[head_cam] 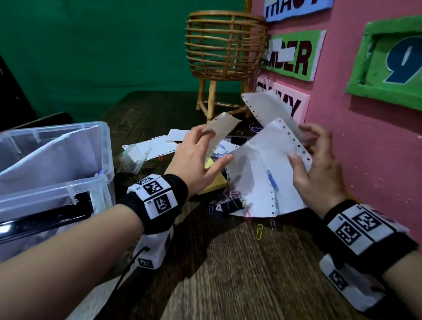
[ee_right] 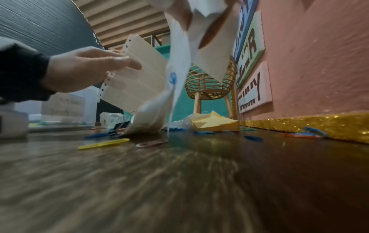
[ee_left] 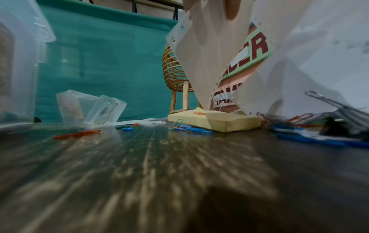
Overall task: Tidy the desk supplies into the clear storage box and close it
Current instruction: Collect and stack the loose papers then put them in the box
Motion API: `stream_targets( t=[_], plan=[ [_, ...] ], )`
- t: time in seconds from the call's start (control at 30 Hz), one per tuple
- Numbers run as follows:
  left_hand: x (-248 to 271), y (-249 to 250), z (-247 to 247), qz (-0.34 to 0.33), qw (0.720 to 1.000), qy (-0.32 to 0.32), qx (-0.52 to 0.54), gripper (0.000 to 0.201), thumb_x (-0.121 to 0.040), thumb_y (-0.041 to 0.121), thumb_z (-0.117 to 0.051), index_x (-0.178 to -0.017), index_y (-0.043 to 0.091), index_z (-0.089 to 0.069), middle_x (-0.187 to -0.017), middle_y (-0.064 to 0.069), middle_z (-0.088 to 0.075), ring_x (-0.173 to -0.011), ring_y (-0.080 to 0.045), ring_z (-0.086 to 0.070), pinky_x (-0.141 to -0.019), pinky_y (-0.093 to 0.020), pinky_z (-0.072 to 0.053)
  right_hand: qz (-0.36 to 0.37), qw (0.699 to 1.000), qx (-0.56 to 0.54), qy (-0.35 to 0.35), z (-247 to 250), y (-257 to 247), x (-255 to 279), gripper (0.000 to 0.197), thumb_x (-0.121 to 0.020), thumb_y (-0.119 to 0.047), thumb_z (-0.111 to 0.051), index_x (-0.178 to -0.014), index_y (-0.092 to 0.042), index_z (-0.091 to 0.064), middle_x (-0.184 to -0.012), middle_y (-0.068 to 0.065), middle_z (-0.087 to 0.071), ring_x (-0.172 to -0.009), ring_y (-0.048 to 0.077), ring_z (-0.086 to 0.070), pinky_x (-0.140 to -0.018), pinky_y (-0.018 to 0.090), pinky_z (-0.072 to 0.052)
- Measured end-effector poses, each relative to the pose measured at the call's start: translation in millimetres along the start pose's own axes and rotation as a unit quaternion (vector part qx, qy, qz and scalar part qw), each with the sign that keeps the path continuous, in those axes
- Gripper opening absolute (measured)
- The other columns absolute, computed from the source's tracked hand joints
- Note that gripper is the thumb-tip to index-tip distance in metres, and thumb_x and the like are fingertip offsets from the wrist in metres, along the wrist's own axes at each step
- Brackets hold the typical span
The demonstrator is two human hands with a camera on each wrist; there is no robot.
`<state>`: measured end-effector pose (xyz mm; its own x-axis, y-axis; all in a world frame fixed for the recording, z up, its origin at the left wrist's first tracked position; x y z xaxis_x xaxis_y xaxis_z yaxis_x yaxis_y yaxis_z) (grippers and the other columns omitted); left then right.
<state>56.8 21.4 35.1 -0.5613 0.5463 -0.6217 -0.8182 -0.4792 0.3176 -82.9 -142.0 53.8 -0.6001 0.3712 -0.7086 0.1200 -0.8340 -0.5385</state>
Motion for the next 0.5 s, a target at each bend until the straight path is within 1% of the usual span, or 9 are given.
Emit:
stream_targets(
  t=[0.07,0.13,0.17,0.23,0.27,0.3,0.37,0.43,0.5],
  plan=[
    [1,3,-2,-0.011,1.0,-0.022,0.013,0.087,-0.076,0.072,-0.033,-0.128,0.005,-0.051,-0.133,-0.009,-0.046,-0.123,-0.021,-0.046,-0.106,-0.037,-0.041,0.042,0.997,-0.057,0.009,-1,-6,0,0.048,-0.085,0.01,-0.053,-0.128,-0.006,-0.04,-0.098,-0.02,-0.052,-0.083,-0.007,-0.053,-0.067,-0.005,-0.038],
    [1,3,-3,-0.017,0.999,-0.033,0.03,0.093,-0.072,0.08,-0.032,-0.127,0.007,-0.052,-0.134,-0.007,-0.046,-0.124,-0.019,-0.045,-0.106,-0.037,-0.041,0.081,0.991,-0.107,0.004,-1,-11,1,0.052,-0.084,0.014,-0.049,-0.122,-0.02,-0.038,-0.1,-0.031,-0.053,-0.091,-0.019,-0.052,-0.076,-0.004,-0.038],
    [1,3,-2,-0.02,0.998,-0.035,0.044,0.095,-0.07,0.082,-0.031,-0.127,0.008,-0.053,-0.133,-0.006,-0.046,-0.124,-0.019,-0.044,-0.107,-0.037,-0.04,0.089,0.988,-0.123,0.001,-1,-12,2,0.057,-0.084,0.015,-0.048,-0.119,-0.028,-0.034,-0.104,-0.03,-0.053,-0.095,-0.02,-0.052,-0.08,-0.002,-0.04],
    [1,5,-2,-0.029,0.996,-0.039,0.07,0.095,-0.068,0.082,-0.035,-0.125,0.008,-0.054,-0.131,-0.006,-0.047,-0.122,-0.018,-0.046,-0.105,-0.033,-0.04,0.094,0.986,-0.141,-0.004,-3,-13,2,0.058,-0.085,0.015,-0.047,-0.115,-0.033,-0.035,-0.111,-0.008,-0.055,-0.099,-0.016,-0.054,-0.084,0.003,-0.043],
    [1,7,-1,-0.034,0.996,-0.039,0.071,0.091,-0.069,0.079,-0.041,-0.122,0.006,-0.056,-0.128,-0.007,-0.049,-0.118,-0.019,-0.048,-0.102,-0.03,-0.041,0.093,0.985,-0.143,-0.006,-4,-13,1,0.057,-0.085,0.014,-0.047,-0.114,-0.034,-0.035,-0.112,0.0,-0.055,-0.098,-0.015,-0.055,-0.084,0.004,-0.043],
    [1,8,-2,-0.04,0.997,-0.034,0.061,0.08,-0.072,0.071,-0.047,-0.115,0.003,-0.059,-0.123,-0.009,-0.053,-0.113,-0.021,-0.051,-0.096,-0.028,-0.042,0.088,0.985,-0.145,-0.008,-5,-12,1,0.056,-0.085,0.013,-0.048,-0.113,-0.033,-0.035,-0.11,-0.002,-0.056,-0.098,-0.016,-0.055,-0.083,0.003,-0.043],
    [1,9,0,-0.05,0.998,0.001,0.039,0.053,-0.08,0.048,-0.058,-0.096,-0.003,-0.062,-0.108,-0.016,-0.058,-0.097,-0.028,-0.057,-0.085,-0.027,-0.046,0.065,0.987,-0.143,-0.027,-9,-8,1,0.049,-0.087,0.01,-0.051,-0.114,-0.028,-0.037,-0.102,-0.018,-0.055,-0.092,-0.022,-0.055,-0.075,0.0,-0.044],
    [0,8,4,-0.056,0.996,0.051,0.04,0.035,-0.082,0.03,-0.064,-0.087,-0.005,-0.062,-0.096,-0.02,-0.061,-0.085,-0.031,-0.06,-0.078,-0.024,-0.044,0.046,0.99,-0.109,-0.071,-15,-5,3,0.031,-0.089,-0.008,-0.056,-0.118,-0.013,-0.046,-0.096,-0.026,-0.054,-0.083,-0.025,-0.055,-0.068,-0.001,-0.046],
    [1,8,6,-0.063,0.994,0.076,0.051,0.032,-0.084,0.029,-0.059,-0.083,-0.003,-0.061,-0.09,-0.019,-0.061,-0.082,-0.024,-0.055,-0.072,-0.02,-0.038,0.029,0.987,-0.098,-0.12,-21,-4,6,0.039,-0.083,-0.033,-0.057,-0.113,-0.007,-0.054,-0.093,-0.026,-0.057,-0.081,-0.022,-0.057,-0.069,0.0,-0.047]
  ],
)
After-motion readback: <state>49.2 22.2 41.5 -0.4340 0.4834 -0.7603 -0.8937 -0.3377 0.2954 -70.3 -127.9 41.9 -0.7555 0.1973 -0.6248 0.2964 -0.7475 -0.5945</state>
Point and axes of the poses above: each hand's wrist, its own x-axis away from the middle knuckle, its own z-axis out of the back of the hand, y = z × x, the point moved 6 cm from there along -x, towards the middle knuckle
